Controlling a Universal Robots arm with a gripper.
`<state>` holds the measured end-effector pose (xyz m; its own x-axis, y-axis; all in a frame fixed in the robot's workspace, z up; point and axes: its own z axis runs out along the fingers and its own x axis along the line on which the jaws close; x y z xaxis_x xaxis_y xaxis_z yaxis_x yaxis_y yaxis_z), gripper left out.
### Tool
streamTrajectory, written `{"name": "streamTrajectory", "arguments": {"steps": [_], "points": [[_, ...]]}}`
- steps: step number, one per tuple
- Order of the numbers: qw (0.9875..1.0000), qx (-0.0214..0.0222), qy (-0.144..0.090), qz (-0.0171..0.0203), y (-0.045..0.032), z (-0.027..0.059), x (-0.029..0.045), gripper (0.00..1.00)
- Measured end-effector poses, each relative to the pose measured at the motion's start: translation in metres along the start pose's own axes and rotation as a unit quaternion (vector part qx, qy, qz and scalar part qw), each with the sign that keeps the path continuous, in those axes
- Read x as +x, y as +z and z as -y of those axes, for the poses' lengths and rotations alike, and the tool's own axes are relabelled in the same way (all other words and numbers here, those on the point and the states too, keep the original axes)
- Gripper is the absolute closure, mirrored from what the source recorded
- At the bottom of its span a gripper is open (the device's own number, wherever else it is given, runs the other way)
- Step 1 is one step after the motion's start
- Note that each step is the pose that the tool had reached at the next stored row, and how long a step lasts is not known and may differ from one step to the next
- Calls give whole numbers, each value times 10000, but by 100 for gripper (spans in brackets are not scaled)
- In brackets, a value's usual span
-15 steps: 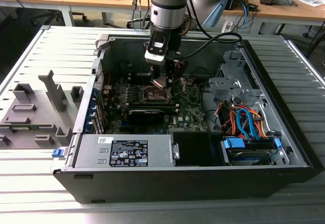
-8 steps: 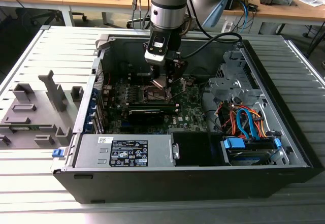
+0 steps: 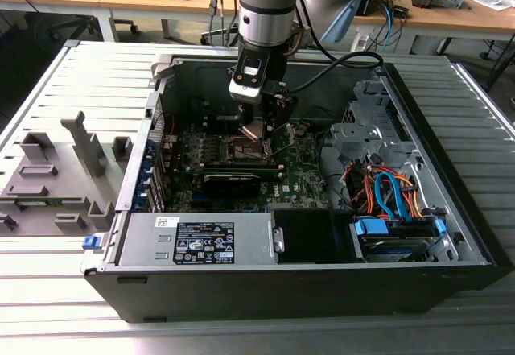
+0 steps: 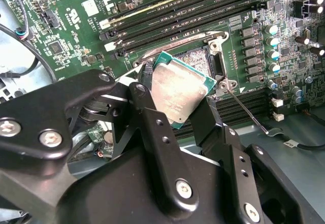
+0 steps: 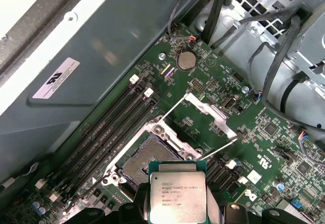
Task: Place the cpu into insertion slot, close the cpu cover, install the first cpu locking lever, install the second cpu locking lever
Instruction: 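Place the cpu into insertion slot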
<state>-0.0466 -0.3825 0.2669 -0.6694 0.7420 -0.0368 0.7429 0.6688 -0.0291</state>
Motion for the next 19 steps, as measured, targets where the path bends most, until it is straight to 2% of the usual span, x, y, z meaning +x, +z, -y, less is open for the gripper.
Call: {"name": "streamTrajectory", "arguments": {"steps": [19], "points": [[10000, 7, 41, 6, 0, 0, 0, 46]]}}
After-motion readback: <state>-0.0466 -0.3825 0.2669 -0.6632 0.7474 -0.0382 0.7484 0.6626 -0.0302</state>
